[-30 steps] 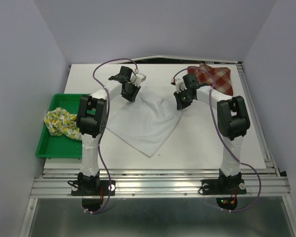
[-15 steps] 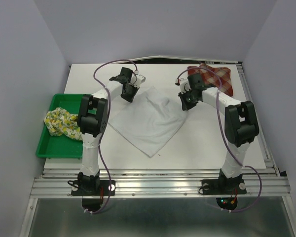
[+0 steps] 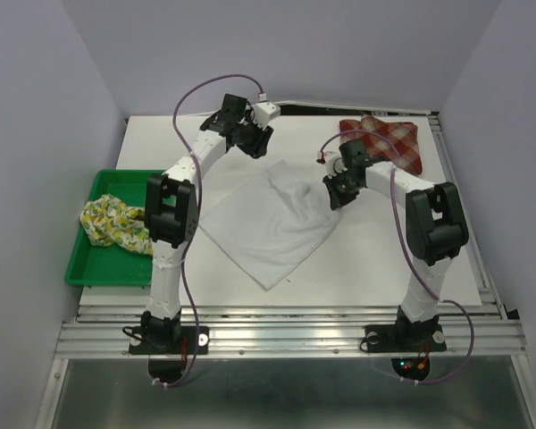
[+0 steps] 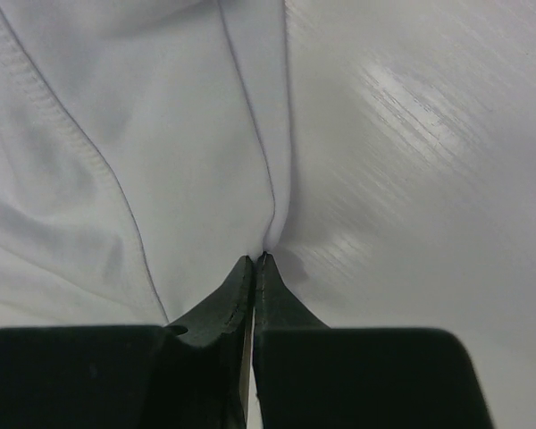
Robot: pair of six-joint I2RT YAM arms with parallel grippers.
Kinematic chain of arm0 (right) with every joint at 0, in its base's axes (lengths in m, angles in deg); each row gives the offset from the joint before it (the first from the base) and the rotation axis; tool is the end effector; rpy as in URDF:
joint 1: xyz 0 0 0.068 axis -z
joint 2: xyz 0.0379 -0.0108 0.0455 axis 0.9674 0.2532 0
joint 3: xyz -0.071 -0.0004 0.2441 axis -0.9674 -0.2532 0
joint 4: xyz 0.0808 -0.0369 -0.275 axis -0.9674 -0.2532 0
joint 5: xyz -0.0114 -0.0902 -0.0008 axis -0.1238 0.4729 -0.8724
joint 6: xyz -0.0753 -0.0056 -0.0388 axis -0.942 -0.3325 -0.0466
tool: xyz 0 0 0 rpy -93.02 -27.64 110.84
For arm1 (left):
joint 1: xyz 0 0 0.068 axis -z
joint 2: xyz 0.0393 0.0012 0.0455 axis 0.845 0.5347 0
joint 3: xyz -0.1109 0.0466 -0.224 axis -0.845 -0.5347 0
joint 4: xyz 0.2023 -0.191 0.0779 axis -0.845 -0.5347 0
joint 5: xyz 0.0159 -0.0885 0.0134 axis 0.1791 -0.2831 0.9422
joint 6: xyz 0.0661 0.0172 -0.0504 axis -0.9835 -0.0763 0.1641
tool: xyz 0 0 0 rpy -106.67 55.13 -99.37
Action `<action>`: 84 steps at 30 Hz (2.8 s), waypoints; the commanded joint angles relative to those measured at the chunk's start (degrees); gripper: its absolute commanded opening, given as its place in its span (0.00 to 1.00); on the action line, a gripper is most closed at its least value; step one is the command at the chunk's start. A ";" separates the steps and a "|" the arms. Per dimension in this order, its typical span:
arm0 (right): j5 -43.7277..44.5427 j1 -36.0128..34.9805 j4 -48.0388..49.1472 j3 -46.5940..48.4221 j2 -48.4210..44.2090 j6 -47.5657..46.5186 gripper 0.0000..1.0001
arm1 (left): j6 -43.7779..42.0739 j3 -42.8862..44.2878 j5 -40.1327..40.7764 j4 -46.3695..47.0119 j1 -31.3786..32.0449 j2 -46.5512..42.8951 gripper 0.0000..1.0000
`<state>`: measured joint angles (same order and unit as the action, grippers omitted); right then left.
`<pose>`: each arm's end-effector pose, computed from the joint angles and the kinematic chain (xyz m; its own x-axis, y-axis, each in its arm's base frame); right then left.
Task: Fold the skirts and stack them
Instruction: Flatten the skirt out
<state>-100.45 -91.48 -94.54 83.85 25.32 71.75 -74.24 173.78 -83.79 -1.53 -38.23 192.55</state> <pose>0.4106 0.1402 0.1136 -0.7264 -0.4992 -0.4723 -0.6134 0.7809 0.1179 0.5134 -0.2123 0.2063 -0.3218 0.4993 -0.8044 0.7813 0.6200 0.0723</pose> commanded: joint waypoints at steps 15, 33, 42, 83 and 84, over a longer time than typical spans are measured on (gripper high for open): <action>-3.59 0.32 1.09 -2.36 -0.37 -0.36 0.01 | 4.12 8.64 -0.44 11.61 4.90 12.54 0.52; -4.38 0.32 1.18 -4.12 -0.63 0.16 0.01 | 6.06 11.19 -1.14 11.70 4.73 16.76 0.00; -2.89 0.32 1.27 -15.62 -8.09 -1.15 0.01 | 10.72 13.39 6.77 14.69 1.21 17.81 0.00; -5.43 0.85 -4.01 -8.77 -8.29 -2.56 0.11 | 1.23 -34.62 6.94 1.77 0.42 -17.09 0.36; -5.52 0.85 -3.75 -9.73 -6.89 -2.91 0.10 | 1.05 -33.56 7.29 1.59 0.42 -14.99 0.35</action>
<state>-103.01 -91.04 -99.52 74.75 13.38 70.89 -71.64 135.90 -76.91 -0.07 -38.08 175.28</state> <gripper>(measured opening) 0.132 0.360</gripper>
